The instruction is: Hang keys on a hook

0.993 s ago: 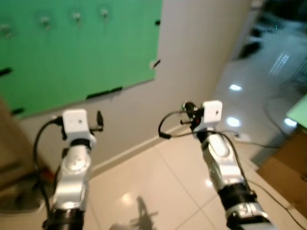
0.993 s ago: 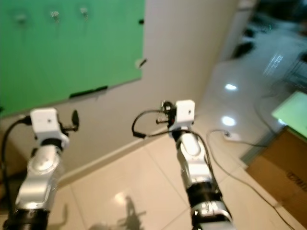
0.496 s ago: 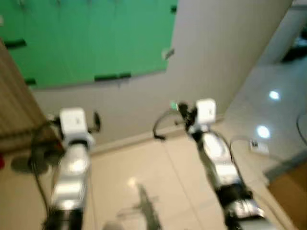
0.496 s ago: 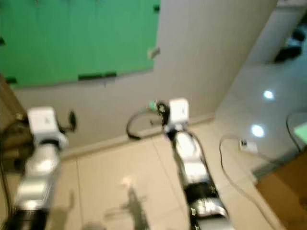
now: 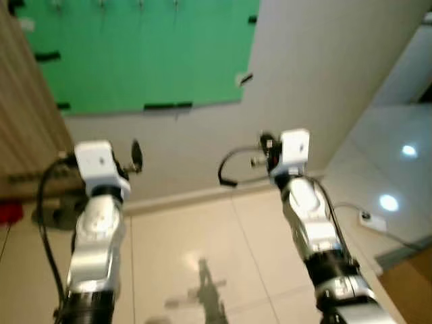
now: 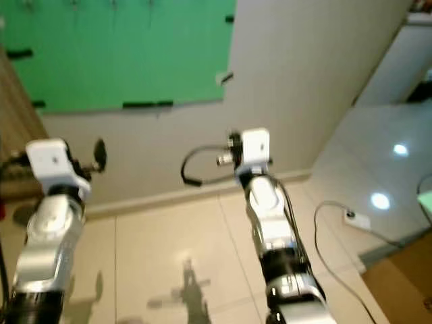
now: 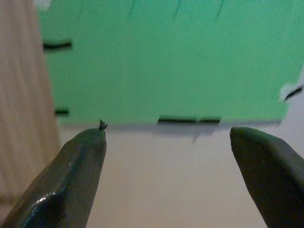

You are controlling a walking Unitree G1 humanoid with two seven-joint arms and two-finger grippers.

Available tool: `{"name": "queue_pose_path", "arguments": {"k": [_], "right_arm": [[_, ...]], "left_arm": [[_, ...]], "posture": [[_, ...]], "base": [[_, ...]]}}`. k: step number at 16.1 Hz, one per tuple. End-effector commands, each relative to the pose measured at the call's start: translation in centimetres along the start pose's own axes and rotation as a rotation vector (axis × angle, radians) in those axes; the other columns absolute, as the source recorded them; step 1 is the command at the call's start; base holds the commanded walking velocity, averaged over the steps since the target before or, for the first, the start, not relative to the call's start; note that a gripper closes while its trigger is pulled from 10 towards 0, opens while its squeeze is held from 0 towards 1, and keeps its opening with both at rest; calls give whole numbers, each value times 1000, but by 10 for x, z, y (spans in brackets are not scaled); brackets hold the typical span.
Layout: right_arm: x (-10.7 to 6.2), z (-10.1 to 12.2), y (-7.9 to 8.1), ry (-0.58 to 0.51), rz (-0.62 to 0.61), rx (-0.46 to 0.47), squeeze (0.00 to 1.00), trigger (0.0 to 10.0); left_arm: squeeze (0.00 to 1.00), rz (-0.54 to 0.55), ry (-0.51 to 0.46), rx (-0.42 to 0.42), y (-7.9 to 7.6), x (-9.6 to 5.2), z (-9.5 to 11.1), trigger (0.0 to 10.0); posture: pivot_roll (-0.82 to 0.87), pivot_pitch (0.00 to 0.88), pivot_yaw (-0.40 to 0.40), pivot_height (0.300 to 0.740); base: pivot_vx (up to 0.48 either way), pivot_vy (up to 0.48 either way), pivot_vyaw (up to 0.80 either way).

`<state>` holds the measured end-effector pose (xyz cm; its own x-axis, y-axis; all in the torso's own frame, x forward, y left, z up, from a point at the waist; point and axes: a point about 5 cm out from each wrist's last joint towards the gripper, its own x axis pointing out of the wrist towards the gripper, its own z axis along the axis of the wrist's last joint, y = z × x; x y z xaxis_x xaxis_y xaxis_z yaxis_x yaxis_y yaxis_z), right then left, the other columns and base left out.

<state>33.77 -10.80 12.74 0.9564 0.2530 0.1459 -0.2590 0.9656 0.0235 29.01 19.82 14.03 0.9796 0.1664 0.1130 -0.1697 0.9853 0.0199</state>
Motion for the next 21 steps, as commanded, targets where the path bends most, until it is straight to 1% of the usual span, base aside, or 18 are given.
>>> {"name": "queue_pose_path", "arguments": {"k": [1,2,4,8,11,12,15,19,20,21], "right_arm": [[5,10,1,-47,19,16,63,10000],[5,4,0,-14,-1,16,75,10000],[3,-2,-4,20,-54,17,0,10000],[1,-6,-7,39,-79,8,0,10000],[3,-7,-8,48,-74,-8,0,10000],[4,-8,-8,55,-76,-12,0,10000],[5,-7,-4,48,-50,-16,0,10000],[8,-5,-1,44,-41,-6,0,10000],[14,8,2,11,6,7,0,10000],[16,12,4,0,24,15,0,10000]], "left_arm": [[0,-37,6,-12,-9,2,-1,10000],[0,-56,29,-1,-10,1,-7,10000],[0,-93,43,-6,-12,1,-8,10000],[0,-108,41,-6,-16,3,-7,10000],[0,-121,41,-8,-17,5,-8,10000],[0,-126,40,-16,-18,5,-8,10000],[0,-127,38,-12,-18,6,-8,10000],[0,-114,32,-12,-15,5,-6,10000],[0,-111,25,-11,-17,4,-5,10000],[0,-114,22,-14,-18,4,-5,10000]], "posture": [[106,0,-66,740],[108,0,-65,740],[104,0,-62,740],[98,0,-58,740],[102,0,-55,740],[103,0,-55,740],[109,0,-58,740],[117,0,-58,740],[114,0,-58,740],[114,0,-58,740]], "base": [[480,0,525],[480,0,506],[480,0,256],[480,0,0],[480,0,704],[480,0,0],[480,0,704],[480,0,0],[480,0,0],[472,0,0]]}}
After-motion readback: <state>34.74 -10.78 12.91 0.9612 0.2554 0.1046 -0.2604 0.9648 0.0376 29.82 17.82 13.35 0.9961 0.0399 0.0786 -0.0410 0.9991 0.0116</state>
